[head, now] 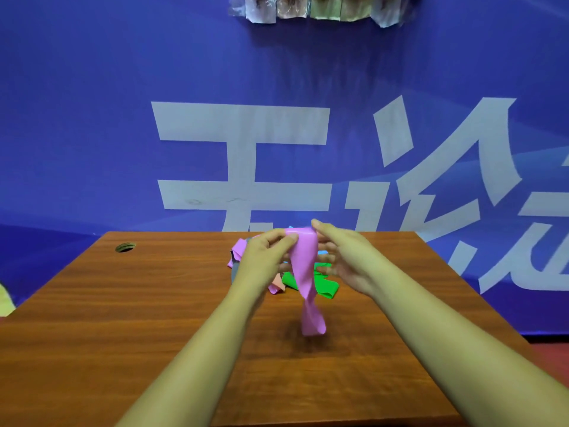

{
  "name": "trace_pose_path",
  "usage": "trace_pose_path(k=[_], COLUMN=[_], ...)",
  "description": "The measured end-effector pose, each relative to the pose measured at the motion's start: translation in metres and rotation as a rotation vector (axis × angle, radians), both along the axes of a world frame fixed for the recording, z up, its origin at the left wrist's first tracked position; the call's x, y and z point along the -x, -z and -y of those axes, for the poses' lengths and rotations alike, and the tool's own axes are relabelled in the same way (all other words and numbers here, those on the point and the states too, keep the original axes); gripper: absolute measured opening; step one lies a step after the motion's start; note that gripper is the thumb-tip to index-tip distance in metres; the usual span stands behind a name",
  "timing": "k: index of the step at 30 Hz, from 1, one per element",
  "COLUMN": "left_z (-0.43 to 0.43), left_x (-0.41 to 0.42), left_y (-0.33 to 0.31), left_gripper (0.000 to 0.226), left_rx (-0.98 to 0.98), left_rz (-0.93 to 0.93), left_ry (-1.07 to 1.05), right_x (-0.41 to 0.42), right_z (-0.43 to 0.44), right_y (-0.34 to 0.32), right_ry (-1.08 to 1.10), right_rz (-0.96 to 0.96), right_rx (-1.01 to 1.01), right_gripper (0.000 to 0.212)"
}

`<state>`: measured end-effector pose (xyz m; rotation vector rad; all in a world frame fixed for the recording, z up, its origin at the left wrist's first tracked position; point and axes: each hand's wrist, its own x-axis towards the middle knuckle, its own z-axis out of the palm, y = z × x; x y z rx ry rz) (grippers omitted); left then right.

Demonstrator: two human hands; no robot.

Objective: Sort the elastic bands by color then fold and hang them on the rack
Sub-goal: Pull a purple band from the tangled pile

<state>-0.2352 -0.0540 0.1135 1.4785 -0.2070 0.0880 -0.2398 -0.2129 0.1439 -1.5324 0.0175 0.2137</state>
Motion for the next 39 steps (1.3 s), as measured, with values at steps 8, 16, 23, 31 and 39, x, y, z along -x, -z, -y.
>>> trace_pose_path(k=[8, 16, 23, 31, 39], left_z=[-0.020, -0.031, -0.017, -0.010, -0.015], left_x=[-0.007, 0.009, 0.023, 0.018, 0.013], left_y=[-0.021, 0.016, 0.022, 0.026, 0.028], left_gripper=[0.024, 0.040, 0.010, 0.015, 0.017], left_rx=[0.166, -0.216, -0.101, -0.035, -0.032], left_rz=[-0.085, -0.052, 0.140, 0.152, 0.078], left_ry=[0.048, 0.094, -0.092, -0.014, 0.065], right_x=[0.009, 0.004, 0.008, 0.010, -0.010], right_z=[-0.006, -0.023, -0.017, -0.007, -0.015], right_y=[0.031, 0.014, 0.008, -0.006, -0.025], right_ry=[-0.126, 0.103, 0.011, -0.079, -0.104], right_rz=[0.210, 0.266, 0.179, 0.589, 0.624], right_rx=[0.220, 0.065, 0.159, 0.753, 0.904], right_gripper=[0.006, 0.007, 0.022, 0.022, 0.007])
